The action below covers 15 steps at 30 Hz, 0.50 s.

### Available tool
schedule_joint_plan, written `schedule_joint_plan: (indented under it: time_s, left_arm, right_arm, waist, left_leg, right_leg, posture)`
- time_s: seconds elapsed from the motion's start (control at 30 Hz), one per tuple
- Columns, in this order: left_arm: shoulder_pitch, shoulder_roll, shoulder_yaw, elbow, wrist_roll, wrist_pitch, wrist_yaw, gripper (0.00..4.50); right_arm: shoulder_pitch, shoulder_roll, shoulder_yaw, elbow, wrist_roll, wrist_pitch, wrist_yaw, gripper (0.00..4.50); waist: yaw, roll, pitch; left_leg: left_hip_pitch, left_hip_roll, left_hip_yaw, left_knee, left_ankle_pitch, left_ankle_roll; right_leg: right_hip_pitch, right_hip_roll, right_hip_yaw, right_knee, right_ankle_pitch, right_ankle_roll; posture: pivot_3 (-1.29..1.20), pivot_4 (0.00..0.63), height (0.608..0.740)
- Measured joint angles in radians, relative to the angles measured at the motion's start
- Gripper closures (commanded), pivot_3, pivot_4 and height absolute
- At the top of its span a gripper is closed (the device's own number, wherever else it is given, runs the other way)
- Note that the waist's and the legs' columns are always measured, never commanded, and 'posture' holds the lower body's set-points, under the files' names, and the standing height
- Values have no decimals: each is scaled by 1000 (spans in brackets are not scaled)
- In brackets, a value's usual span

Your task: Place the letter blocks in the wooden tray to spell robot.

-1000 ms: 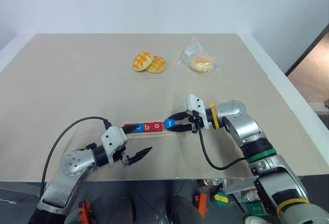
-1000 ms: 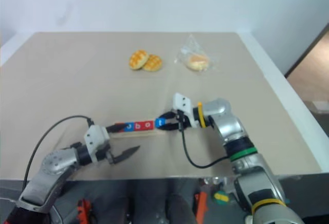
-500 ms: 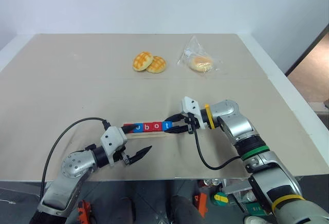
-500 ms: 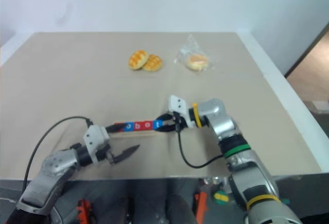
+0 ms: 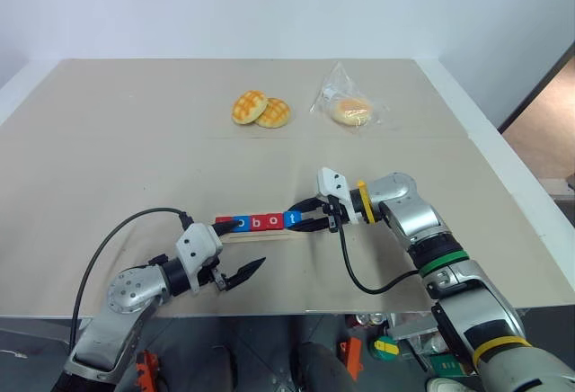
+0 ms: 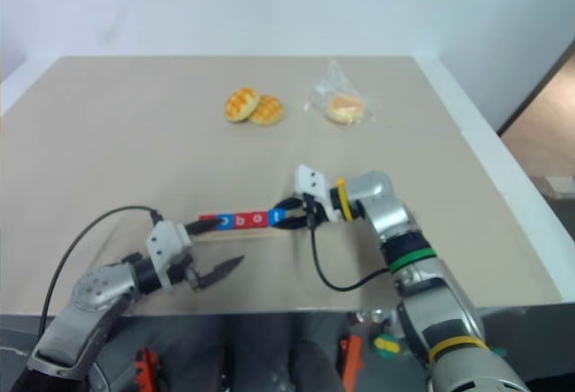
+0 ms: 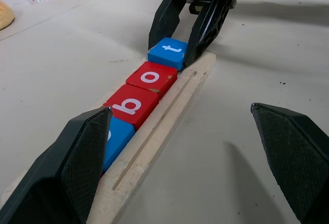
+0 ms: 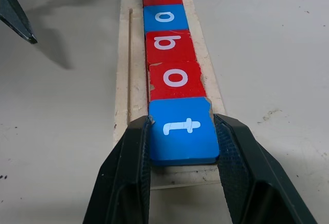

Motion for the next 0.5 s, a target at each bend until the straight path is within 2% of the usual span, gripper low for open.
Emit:
schedule_joint_plan:
  time_s: [0.5]
  left_arm:
    - [-1, 0, -1, 0, 8, 3, -2, 0]
  right_arm:
    - [0, 3, 0, -1, 0, 25, 1, 2795]
  waist:
    - [0, 0, 0]
  left_leg:
    - [0, 0, 0, 0, 0, 0]
  right_leg:
    - [0, 0, 0, 0, 0, 0]
  posture:
    - [0, 150, 740]
